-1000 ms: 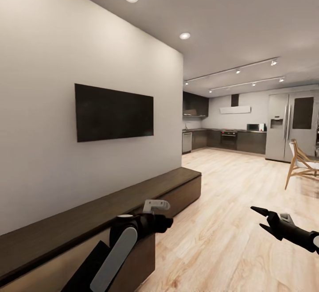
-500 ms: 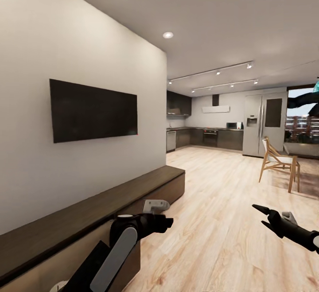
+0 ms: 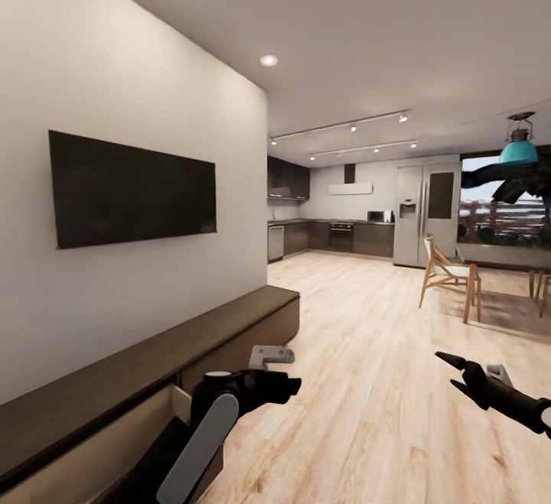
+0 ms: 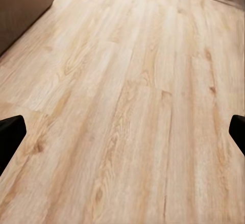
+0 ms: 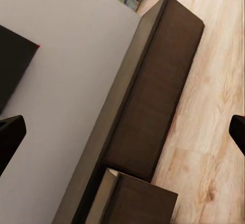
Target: Place each of the two pumpkins and all three candles from the living room inside a cabinet in the living room (use any cabinet), then make sure every cabinet is closed, and position the cauldron so it is next to a table in the living room.
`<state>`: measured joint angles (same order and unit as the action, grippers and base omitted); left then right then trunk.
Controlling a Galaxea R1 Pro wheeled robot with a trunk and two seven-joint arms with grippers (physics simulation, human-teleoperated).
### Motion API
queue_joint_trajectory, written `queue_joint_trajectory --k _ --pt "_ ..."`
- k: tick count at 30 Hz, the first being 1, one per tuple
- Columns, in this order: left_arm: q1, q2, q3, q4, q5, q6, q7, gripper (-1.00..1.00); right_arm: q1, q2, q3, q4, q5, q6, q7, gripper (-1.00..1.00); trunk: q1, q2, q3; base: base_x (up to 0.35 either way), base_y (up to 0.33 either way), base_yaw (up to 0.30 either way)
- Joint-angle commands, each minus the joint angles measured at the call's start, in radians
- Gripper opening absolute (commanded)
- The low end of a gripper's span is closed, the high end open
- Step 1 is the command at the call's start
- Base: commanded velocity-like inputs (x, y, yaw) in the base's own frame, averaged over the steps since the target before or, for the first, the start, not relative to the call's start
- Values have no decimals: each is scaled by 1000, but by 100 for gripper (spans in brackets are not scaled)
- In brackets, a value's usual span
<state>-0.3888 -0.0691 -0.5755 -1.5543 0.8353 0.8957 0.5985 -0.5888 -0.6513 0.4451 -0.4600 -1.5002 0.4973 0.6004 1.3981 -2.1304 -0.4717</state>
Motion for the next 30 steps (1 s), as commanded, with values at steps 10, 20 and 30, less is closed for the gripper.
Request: queue_joint_trajectory --k 10,20,30 --pt "-1 0 -3 -1 11 2 10 100 -2 -1 6 11 -9 5 1 100 0 -1 -11 0 0 -199" --pt "-1 1 -3 0 13 2 9 100 -2 -1 5 12 -8 7 -4 100 0 -1 -27 0 0 -76" --pt "-1 1 -2 3 14 2 9 100 -2 -1 6 14 -5 8 -17 100 0 -1 -44 0 0 -2"
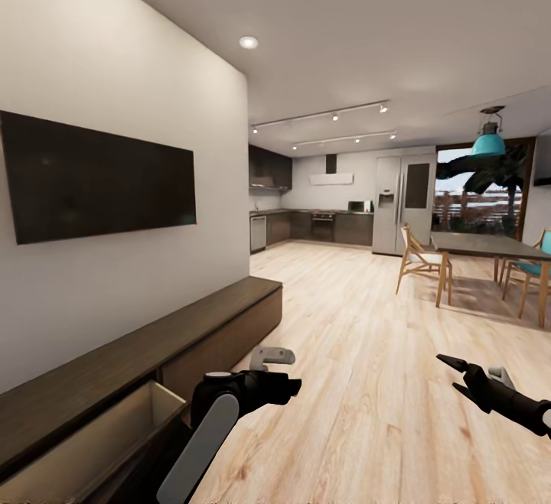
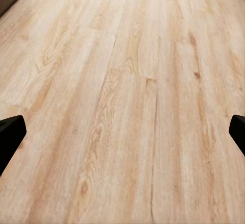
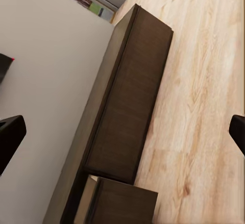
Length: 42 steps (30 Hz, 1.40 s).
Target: Place each of the two pumpkins and all three candles from the living room inside a cabinet in the living room (use any cabinet), then make sure every cabinet is closed, and position the cauldron so it is next to a table in the living room.
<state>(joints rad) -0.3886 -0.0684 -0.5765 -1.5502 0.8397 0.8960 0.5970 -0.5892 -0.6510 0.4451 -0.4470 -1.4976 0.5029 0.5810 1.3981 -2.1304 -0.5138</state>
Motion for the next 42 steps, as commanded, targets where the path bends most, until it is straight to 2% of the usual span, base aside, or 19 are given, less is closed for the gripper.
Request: queue_joint_trajectory --k 1,11,14,17,19,23,26,29,34,36,37,38,39,42 --pt "-1 0 0 -1 10 1 10 100 -1 -1 6 1 -7 2 2 100 0 -1 -3 0 0 0" --pt "-1 1 14 14 10 -2 7 100 -1 5 19 -11 6 -6 -68 100 0 -1 -20 0 0 0" --pt "-1 2 14 18 10 -4 8 100 -1 35 32 -6 49 -11 -87 100 0 -1 -24 0 0 0" --pt "-1 1 14 19 9 -7 9 100 -1 94 39 8 110 -29 -96 100 0 -1 -29 0 0 0" --pt "-1 1 14 19 9 -8 9 100 -1 133 40 57 148 -71 -96 100 0 -1 -33 0 0 0" --pt "-1 1 13 27 6 -9 10 100 -1 189 42 202 222 -174 -87 100 0 -1 -39 0 0 0" --pt "-1 1 11 30 9 -11 9 100 -1 229 41 278 253 -242 -85 100 0 -1 -44 0 0 0" --pt "-1 2 9 31 10 -11 8 100 -1 245 41 341 261 -281 -81 100 0 -1 -49 0 0 -1" --pt "-1 1 2 32 11 -10 5 100 -1 250 41 387 262 -317 -75 100 0 -1 -57 0 0 -85" --pt "-1 2 1 32 11 -10 -26 100 -1 250 41 392 261 -321 -72 100 0 -1 -60 0 0 -160" --pt "-1 3 3 32 11 -10 -62 100 -1 249 40 393 260 -322 -72 100 0 -1 -61 0 0 -174" --pt "-1 4 7 32 8 -9 -129 100 1 249 39 394 259 -323 -71 100 0 -1 -63 0 0 -183" --pt "-1 4 9 37 4 -9 -170 100 4 249 39 394 258 -324 -70 100 0 -1 -64 0 0 -187" --pt "-1 4 12 66 -13 -9 -227 100 18 250 38 395 256 -325 -55 100 0 -1 -68 0 0 -190"
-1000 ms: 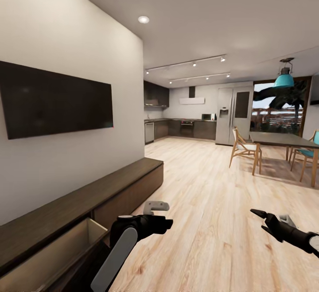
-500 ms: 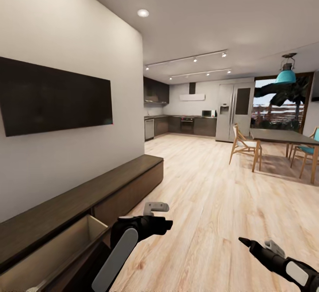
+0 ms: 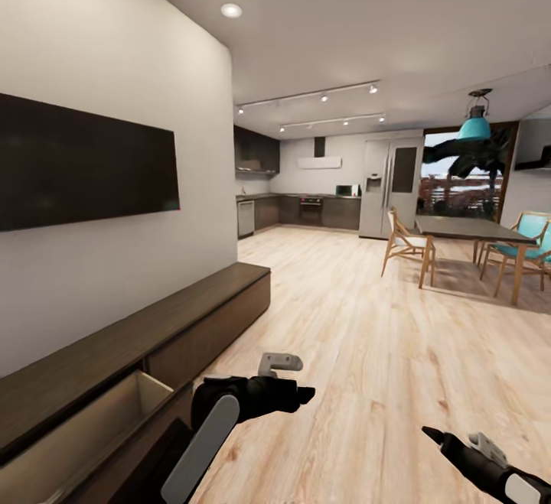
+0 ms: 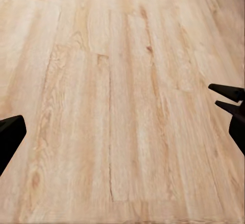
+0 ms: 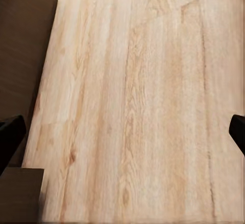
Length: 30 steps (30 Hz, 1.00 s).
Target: Place each of the two pumpkins and all three candles from the living room inside a cabinet in the living room (use any cabinet), then make sure every cabinet is closed, and position the cauldron so it is next to a table in the living room.
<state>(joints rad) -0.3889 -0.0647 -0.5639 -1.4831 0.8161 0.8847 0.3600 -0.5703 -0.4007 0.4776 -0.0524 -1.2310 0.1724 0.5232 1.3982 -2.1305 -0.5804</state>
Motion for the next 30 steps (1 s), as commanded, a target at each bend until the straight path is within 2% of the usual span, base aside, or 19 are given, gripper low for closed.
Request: queue_joint_trajectory --k 1,6,30 --pt "-1 0 0 7 6 2 0 100 3 -1 6 0 -11 5 14 100 0 -1 -3 0 0 -194" --pt "-1 -1 1 18 -1 2 -17 100 8 0 6 0 -10 -9 40 100 0 -1 -9 0 0 -202" --pt "-1 0 1 18 1 2 -19 100 9 0 5 2 -13 -28 47 100 0 -1 -30 0 0 -237"
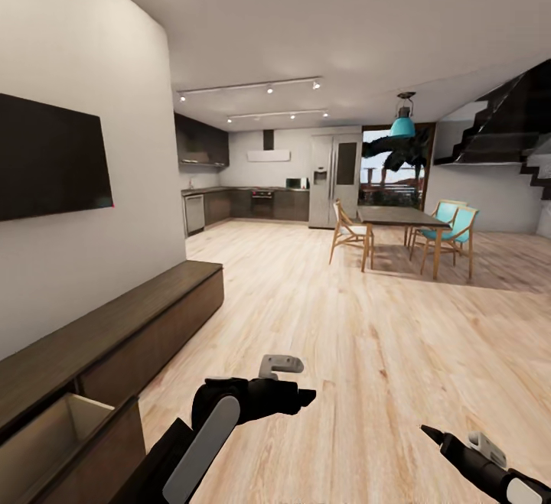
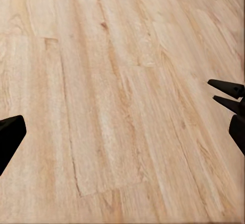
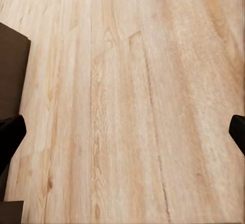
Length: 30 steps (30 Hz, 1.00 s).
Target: Place each of the two pumpkins and all three candles from the living room inside a cabinet in the living room (use any cabinet), then make sure every cabinet is closed, and position the cauldron so it is next to a table in the living room.
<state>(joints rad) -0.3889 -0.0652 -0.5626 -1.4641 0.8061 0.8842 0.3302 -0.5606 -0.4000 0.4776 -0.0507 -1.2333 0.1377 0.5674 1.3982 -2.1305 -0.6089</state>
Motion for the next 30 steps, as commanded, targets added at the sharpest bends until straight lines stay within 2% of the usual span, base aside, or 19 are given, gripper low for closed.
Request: queue_joint_trajectory --k 1,5,8,10,13,17,20,25,30 --pt "-1 0 0 -1 10 2 10 100 -1 0 5 0 -11 7 7 100 0 -1 -3 0 0 -170" --pt "-1 0 0 -1 11 2 9 100 1 0 5 7 -11 8 50 100 0 -1 -8 0 0 -165" --pt "-1 1 0 -2 11 2 8 100 2 -2 3 29 -12 16 128 100 0 -1 -12 0 0 -162" --pt "-1 1 1 -2 10 2 7 100 2 -7 1 45 -13 28 240 100 0 -1 -15 0 0 -159" --pt "-1 1 2 -2 10 2 6 100 2 -15 -2 53 -13 131 377 100 0 -1 -19 0 0 -125" --pt "-1 1 3 -2 10 2 6 100 2 -35 -7 46 -12 250 503 100 0 -1 -24 0 0 -54" --pt "-1 1 3 -2 10 2 6 100 1 -44 -8 44 -12 275 529 100 0 -1 -27 0 0 -9" --pt "-1 1 3 -2 9 2 6 100 -1 -47 -10 44 -17 283 534 100 0 -1 -32 0 0 -1" --pt "-1 0 3 -2 9 1 5 100 -1 -50 -9 43 -88 284 525 100 0 -1 -37 0 0 0"
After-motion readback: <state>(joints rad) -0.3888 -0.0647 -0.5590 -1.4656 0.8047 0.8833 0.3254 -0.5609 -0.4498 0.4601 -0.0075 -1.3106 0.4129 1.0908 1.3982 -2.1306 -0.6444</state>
